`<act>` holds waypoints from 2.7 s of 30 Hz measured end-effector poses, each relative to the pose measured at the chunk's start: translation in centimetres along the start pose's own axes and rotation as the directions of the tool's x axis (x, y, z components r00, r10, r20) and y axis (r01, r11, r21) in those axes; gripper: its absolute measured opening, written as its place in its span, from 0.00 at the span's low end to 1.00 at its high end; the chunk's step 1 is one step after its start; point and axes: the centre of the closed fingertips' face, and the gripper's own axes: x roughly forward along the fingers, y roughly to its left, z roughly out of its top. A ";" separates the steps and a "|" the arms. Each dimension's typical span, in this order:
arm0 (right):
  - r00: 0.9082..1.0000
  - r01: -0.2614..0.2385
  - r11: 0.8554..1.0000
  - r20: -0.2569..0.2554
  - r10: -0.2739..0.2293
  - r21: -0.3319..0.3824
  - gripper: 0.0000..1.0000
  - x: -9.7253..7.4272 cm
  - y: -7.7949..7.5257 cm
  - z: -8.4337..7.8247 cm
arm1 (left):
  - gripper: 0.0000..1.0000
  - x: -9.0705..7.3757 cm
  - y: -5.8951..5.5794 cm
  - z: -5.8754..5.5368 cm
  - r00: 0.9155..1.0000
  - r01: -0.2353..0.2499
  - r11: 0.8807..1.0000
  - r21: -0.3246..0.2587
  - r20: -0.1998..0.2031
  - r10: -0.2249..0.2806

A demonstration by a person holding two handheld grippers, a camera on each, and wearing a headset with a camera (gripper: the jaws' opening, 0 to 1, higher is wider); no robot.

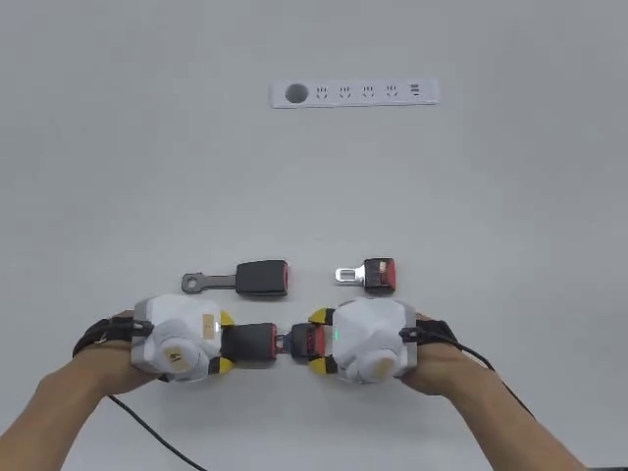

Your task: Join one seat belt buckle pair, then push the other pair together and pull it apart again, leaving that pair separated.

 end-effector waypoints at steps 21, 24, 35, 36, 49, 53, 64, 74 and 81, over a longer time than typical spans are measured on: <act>1.000 -0.004 1.000 0.011 0.004 0.006 0.26 1.5 -0.3 0.8 | 0.29 0.1 0.1 0.1 1.000 0.001 1.000 0.002 0.004 -0.001; 1.000 -0.006 1.000 0.008 0.006 0.004 0.26 2.1 -0.3 1.3 | 0.29 0.1 0.1 0.0 1.000 0.002 1.000 0.000 0.000 -0.002; 1.000 -0.017 1.000 0.009 0.017 0.006 0.27 1.6 -0.8 1.5 | 0.29 0.3 0.0 0.2 1.000 0.002 1.000 -0.006 0.014 -0.002; 1.000 -0.016 1.000 0.009 0.016 0.005 0.27 1.7 -1.0 1.5 | 0.29 0.3 0.0 0.3 1.000 0.002 1.000 -0.007 0.014 -0.002; 1.000 -0.003 1.000 0.025 0.003 -0.003 0.27 1.1 -0.7 1.5 | 0.30 0.2 0.2 0.2 1.000 0.002 1.000 0.008 0.020 -0.002; 1.000 0.001 1.000 0.018 -0.001 -0.006 0.27 1.2 -0.6 1.3 | 0.30 0.1 0.1 0.1 1.000 0.000 1.000 0.017 0.019 0.000; 1.000 -0.007 1.000 0.020 0.007 -0.012 0.29 1.0 -0.3 1.3 | 0.31 0.0 0.2 -0.1 1.000 0.003 1.000 0.026 0.001 -0.003; 1.000 0.007 1.000 0.009 -0.007 -0.030 0.31 1.1 -0.2 1.3 | 0.33 -0.2 0.1 0.2 1.000 -0.014 0.999 0.031 0.001 0.014; 1.000 0.024 0.999 0.011 -0.023 -0.036 0.33 0.7 -0.3 1.6 | 0.40 -0.8 0.1 0.5 0.999 -0.032 0.999 0.002 0.019 0.032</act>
